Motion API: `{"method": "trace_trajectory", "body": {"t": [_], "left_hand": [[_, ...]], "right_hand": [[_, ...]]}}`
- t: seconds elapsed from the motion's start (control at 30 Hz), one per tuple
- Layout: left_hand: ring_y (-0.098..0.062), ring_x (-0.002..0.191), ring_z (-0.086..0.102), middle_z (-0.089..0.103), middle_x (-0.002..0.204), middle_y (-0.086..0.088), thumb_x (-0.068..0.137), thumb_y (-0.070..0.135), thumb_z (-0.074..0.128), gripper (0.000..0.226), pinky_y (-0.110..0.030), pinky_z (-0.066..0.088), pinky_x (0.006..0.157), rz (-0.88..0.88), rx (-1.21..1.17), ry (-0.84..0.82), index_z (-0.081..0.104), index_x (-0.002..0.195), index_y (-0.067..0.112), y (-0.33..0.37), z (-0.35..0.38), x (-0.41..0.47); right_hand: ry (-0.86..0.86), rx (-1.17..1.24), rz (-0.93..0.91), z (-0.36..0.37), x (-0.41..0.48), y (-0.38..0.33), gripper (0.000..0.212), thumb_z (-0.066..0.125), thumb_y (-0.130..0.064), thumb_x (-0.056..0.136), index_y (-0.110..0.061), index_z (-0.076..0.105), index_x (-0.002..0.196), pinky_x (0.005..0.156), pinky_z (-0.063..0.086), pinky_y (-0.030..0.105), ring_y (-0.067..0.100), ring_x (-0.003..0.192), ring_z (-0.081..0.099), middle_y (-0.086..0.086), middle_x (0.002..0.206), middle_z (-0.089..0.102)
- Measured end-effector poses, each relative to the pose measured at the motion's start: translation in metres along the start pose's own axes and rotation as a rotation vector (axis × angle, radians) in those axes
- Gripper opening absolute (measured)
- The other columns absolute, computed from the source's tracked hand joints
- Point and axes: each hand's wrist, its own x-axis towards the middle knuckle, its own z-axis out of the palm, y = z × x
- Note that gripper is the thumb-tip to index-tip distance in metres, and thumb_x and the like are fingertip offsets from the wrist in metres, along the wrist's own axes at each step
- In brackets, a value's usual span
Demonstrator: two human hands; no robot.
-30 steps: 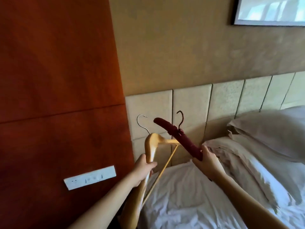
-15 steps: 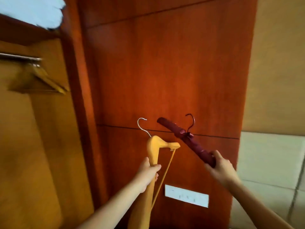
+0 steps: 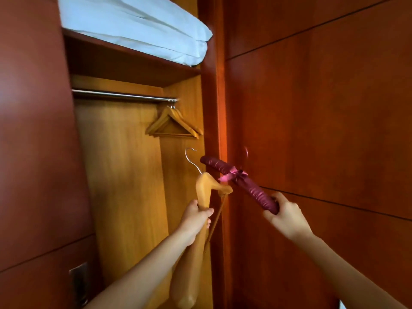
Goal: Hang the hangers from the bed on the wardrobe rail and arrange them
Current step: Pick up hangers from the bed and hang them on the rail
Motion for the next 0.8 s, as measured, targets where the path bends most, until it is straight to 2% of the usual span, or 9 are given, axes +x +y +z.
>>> {"method": "trace_trajectory", "body": {"t": [0.17,0.3,0.37,0.47,0.53,0.67,0.73,0.8], "left_hand": [[-0.012,0.054,0.049,0.052,0.070,-0.003,0.092,0.009,0.057,0.009,-0.019,0.044,0.047,0.027,0.000,0.105,0.050,0.097,0.009,0.008,-0.041,0.027],[-0.013,0.055,0.049,0.052,0.070,-0.005,0.092,0.007,0.057,0.006,-0.022,0.043,0.051,0.024,-0.048,0.178,0.053,0.096,0.006,0.012,-0.060,0.060],[-0.013,0.053,0.049,0.052,0.067,-0.005,0.092,0.007,0.055,0.002,-0.021,0.042,0.049,0.024,-0.037,0.224,0.054,0.093,0.007,0.015,-0.066,0.081],[-0.014,0.053,0.048,0.051,0.068,-0.007,0.092,0.001,0.051,0.006,-0.020,0.041,0.045,0.033,-0.063,0.287,0.054,0.095,0.006,0.024,-0.072,0.116],[-0.016,0.054,0.047,0.051,0.070,-0.009,0.092,-0.003,0.047,0.011,-0.021,0.041,0.044,0.039,-0.103,0.344,0.054,0.096,0.004,0.032,-0.074,0.141],[-0.019,0.056,0.045,0.049,0.070,-0.013,0.091,-0.008,0.044,0.011,-0.029,0.040,0.052,0.043,-0.144,0.465,0.051,0.094,0.000,0.052,-0.077,0.191],[-0.019,0.055,0.046,0.049,0.067,-0.011,0.092,-0.007,0.042,0.014,-0.029,0.040,0.053,0.049,-0.117,0.507,0.051,0.088,0.003,0.059,-0.080,0.215],[-0.018,0.055,0.047,0.052,0.068,-0.011,0.092,-0.007,0.041,0.016,-0.028,0.041,0.053,0.077,-0.098,0.555,0.051,0.091,0.006,0.067,-0.083,0.239]], "right_hand": [[-0.015,0.029,-0.048,0.034,0.036,-0.032,0.035,0.065,-0.025,0.077,-0.025,0.054,0.109,0.055,0.043,0.027,0.019,0.057,0.060,-0.004,0.069,0.062],[-0.059,0.061,-0.075,0.060,0.072,-0.041,0.034,0.064,-0.024,0.078,-0.026,0.051,0.109,0.057,0.048,0.031,0.023,0.060,0.061,0.000,0.073,0.064],[-0.079,0.070,-0.098,0.074,0.096,-0.044,0.035,0.064,-0.023,0.078,-0.027,0.050,0.110,0.053,0.047,0.028,0.017,0.056,0.061,-0.005,0.071,0.062],[-0.120,0.025,-0.144,0.093,0.137,-0.047,0.037,0.064,-0.024,0.079,-0.026,0.049,0.113,0.042,0.037,0.015,0.004,0.050,0.056,-0.010,0.068,0.058],[-0.149,-0.016,-0.166,0.102,0.169,-0.050,0.037,0.063,-0.027,0.080,-0.024,0.050,0.114,0.042,0.035,0.016,0.002,0.049,0.052,-0.012,0.067,0.055],[-0.248,-0.012,-0.179,0.123,0.227,-0.051,0.034,0.061,-0.025,0.081,-0.023,0.050,0.113,0.044,0.047,0.023,0.010,0.050,0.058,-0.006,0.071,0.058],[-0.277,-0.003,-0.204,0.134,0.252,-0.052,0.034,0.060,-0.024,0.082,-0.023,0.048,0.113,0.044,0.046,0.022,0.010,0.049,0.058,-0.005,0.071,0.059],[-0.303,0.019,-0.238,0.148,0.277,-0.056,0.030,0.058,-0.023,0.083,-0.022,0.047,0.111,0.040,0.044,0.020,0.007,0.045,0.056,-0.004,0.071,0.061]]}}
